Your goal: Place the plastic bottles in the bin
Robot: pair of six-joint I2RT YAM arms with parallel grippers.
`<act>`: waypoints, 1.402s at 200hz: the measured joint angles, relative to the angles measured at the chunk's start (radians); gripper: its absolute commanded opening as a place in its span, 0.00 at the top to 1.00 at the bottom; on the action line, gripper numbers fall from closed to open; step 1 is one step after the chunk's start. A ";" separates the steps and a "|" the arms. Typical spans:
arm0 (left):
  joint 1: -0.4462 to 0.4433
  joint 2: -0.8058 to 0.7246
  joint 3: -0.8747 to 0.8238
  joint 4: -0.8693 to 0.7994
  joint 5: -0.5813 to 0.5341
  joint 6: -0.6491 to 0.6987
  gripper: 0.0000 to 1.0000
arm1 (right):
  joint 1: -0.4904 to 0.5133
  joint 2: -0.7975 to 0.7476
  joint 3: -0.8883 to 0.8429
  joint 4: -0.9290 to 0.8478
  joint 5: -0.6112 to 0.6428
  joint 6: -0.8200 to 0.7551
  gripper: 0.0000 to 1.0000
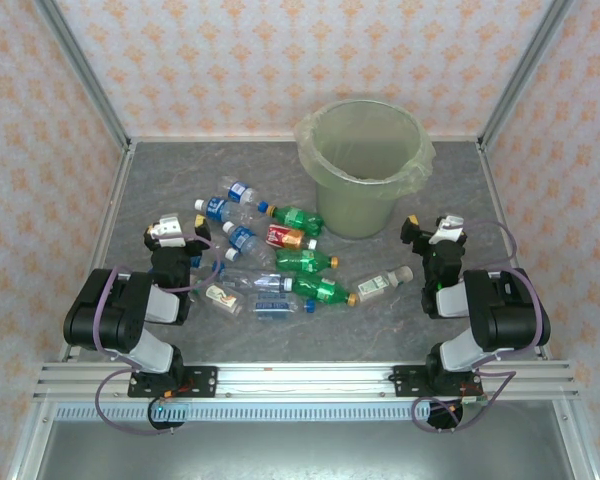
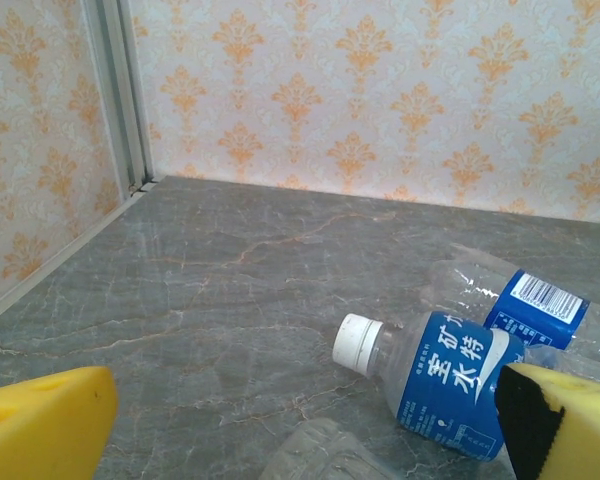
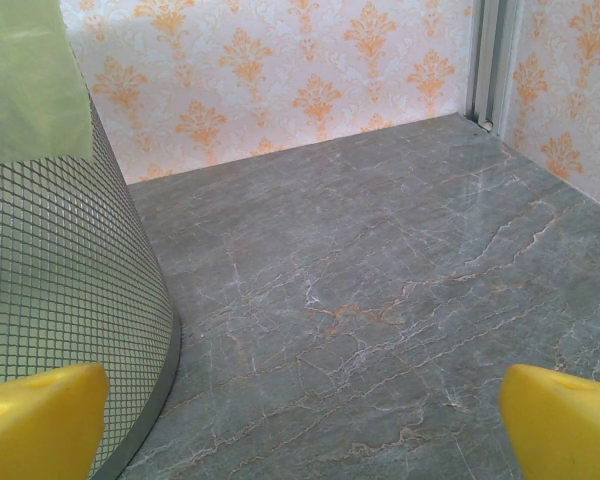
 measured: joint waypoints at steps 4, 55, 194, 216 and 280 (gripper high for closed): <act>0.000 0.000 0.003 -0.004 0.000 0.000 0.01 | 0.000 0.000 0.000 0.000 0.000 0.000 0.00; 0.000 0.000 0.015 -0.022 -0.003 0.000 0.01 | 0.000 0.000 0.000 0.000 0.000 0.000 0.00; 0.001 -0.174 0.126 -0.320 -0.123 -0.061 0.01 | 0.000 -0.150 0.081 -0.224 0.092 0.029 0.00; 0.008 -0.267 0.288 -0.565 -0.184 -0.137 0.01 | 0.000 -0.256 0.149 -0.349 0.174 0.079 0.00; 0.027 -0.335 0.618 -1.163 -0.116 -0.382 0.01 | -0.032 -0.423 0.338 -0.775 0.286 0.407 0.00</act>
